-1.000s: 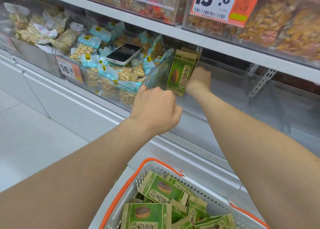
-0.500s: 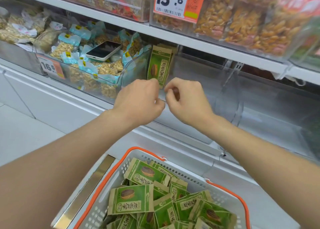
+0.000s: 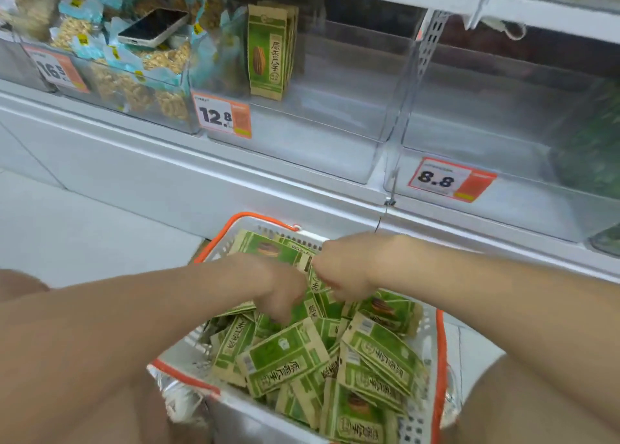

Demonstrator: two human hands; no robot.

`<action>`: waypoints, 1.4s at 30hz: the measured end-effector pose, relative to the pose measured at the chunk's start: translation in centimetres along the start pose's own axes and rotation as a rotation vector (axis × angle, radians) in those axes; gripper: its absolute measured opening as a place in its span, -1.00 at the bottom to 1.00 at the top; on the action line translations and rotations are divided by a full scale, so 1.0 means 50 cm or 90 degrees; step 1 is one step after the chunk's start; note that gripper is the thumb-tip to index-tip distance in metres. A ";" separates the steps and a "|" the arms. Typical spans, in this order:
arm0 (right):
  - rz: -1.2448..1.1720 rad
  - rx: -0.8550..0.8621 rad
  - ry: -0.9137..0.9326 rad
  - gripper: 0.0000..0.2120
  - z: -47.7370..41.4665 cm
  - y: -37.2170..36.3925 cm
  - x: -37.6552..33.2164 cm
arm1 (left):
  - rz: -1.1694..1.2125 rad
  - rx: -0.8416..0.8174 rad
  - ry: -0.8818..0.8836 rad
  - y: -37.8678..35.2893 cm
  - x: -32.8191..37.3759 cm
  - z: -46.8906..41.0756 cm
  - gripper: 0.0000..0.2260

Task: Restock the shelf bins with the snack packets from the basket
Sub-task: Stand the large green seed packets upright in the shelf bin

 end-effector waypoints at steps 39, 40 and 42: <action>-1.023 0.397 0.079 -0.74 0.006 0.108 0.056 | 0.755 0.688 0.268 0.141 -0.238 0.213 -0.61; -1.014 0.414 0.065 -0.73 0.002 0.107 0.057 | 0.767 0.683 0.258 0.141 -0.240 0.213 -0.63; -0.993 0.457 0.044 -0.70 -0.001 0.110 0.057 | 0.758 0.699 0.261 0.148 -0.242 0.216 -0.65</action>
Point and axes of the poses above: each hand's wrist, its own z-axis away from the middle knuckle, its own y-axis out of the back of the hand, x = y × z, the point moved 4 cm from there along -z, towards the middle knuckle, and after that the axes turned 11 degrees about -z, right-handed, at the moved point
